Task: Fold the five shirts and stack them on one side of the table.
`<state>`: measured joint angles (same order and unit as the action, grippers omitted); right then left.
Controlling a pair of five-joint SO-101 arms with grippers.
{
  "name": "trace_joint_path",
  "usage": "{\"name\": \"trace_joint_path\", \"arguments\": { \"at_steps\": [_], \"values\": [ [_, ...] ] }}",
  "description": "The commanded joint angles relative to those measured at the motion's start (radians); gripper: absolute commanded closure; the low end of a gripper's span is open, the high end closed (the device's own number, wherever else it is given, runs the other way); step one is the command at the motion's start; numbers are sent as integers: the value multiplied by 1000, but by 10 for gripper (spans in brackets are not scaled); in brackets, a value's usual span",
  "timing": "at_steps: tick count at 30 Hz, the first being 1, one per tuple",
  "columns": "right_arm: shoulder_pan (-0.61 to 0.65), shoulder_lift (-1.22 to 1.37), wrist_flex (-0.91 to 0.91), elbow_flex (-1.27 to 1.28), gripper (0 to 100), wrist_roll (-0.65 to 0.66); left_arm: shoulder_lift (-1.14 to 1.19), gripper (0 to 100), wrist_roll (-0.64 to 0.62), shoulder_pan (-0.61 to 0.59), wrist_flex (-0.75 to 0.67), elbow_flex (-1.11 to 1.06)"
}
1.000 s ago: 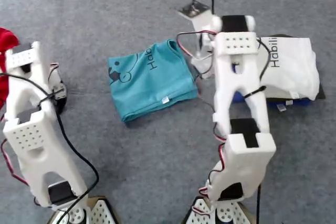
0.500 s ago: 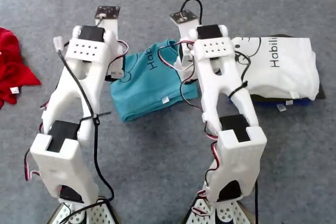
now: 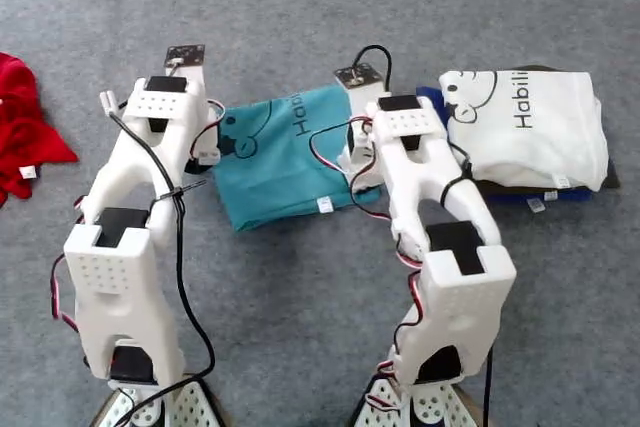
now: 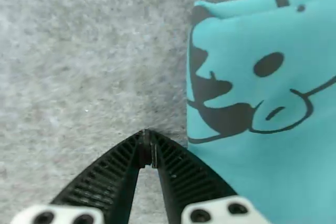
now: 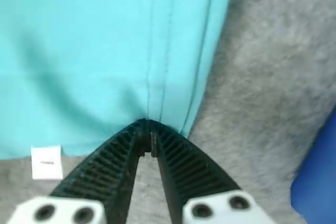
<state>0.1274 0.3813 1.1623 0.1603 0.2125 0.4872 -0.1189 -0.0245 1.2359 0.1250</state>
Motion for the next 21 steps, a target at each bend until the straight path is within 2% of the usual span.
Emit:
{"name": "trace_joint_path", "arguments": {
  "at_steps": [1,5,11,16,21],
  "values": [
    [-12,-42,44,-24,985,44,-91,971,-2,12,63,97],
    [5,-114,58,-38,985,66,-166,971,-2,79,115,222],
    [0,-259,66,-35,985,89,-89,971,-2,119,37,295],
    [-9,-364,89,-35,985,89,103,971,-2,76,-34,309],
    [-11,-378,92,-33,985,89,272,971,-2,-28,-66,378]
  ]
}}
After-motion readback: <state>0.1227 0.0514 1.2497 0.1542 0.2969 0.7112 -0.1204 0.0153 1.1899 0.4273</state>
